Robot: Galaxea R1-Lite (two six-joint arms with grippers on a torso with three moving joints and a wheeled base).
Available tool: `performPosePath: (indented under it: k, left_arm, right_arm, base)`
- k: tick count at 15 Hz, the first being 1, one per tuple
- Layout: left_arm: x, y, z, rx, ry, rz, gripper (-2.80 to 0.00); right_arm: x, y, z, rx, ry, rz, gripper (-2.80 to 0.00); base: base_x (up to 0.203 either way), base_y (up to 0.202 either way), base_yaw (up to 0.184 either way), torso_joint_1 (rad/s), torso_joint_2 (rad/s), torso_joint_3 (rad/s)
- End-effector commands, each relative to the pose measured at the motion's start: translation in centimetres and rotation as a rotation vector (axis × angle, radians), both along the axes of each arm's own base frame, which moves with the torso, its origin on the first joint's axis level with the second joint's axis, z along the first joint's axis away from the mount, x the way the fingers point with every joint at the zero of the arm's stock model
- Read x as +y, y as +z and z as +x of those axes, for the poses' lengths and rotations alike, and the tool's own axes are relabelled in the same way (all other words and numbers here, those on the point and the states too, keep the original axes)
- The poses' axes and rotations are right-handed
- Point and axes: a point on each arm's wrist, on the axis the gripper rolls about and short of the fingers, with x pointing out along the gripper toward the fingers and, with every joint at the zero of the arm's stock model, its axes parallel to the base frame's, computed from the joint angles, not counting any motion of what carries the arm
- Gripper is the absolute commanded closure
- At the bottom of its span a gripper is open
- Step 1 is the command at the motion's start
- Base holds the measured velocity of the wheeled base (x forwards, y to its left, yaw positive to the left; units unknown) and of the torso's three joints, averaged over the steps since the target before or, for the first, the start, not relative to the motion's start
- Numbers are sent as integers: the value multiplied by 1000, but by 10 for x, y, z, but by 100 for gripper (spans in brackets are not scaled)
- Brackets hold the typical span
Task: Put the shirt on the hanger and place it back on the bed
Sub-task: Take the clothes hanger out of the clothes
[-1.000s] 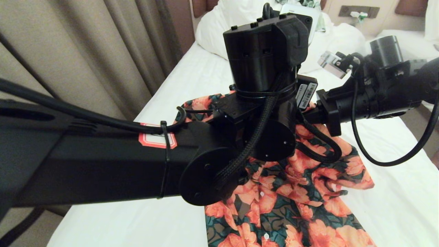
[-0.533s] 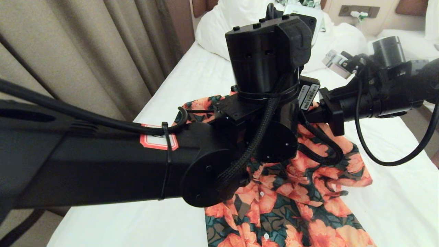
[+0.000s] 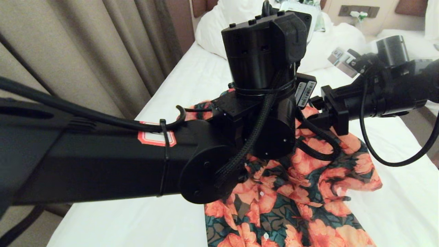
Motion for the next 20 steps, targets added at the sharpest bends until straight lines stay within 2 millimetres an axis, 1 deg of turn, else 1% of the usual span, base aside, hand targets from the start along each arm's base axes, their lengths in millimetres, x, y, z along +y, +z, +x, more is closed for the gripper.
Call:
performPosePath:
  k: [1,2,5,7,11,16,18,20]
  left_arm:
    - [1,1,0,-3,4,-3,0]
    - [1,2,0,-5,6,0,0]
    - [1,2,1,-7,7,0,0]
    - [1,2,2,-6,9,0,0]
    - [-3,-1,7,-5,16,3,0]
    - [-6,5,9,-18,18,-20,0]
    - [-7,6,10,-16,19,-19,0]
    - [-9,3,11,-12,19,-11,0]
  right_arm:
    - [0,2,0,-18,13,10,-280]
    - [-1,4,-3,-16,13,13,-280]
    - [-13,2,0,-14,-25,8,-280]
    - [-26,1,-2,-9,-64,7,-280]
    - [-42,-2,-16,11,-108,2,-280]
    - [-71,0,-36,-6,-190,-3,-280]
    - [-80,0,-37,-5,-219,-2,-280]
    - [-84,5,-36,26,-250,18,-280]
  base:
    - [0,0,0,0,0,0]
    - [0,0,0,0,0,0]
    - [0,0,0,0,0,0]
    - [0,0,0,0,0,0]
    - [0,0,0,0,0,0]
    - [0,0,0,0,0,0]
    - [0,0,0,0,0,0]
    - [0,0,0,0,0,0]
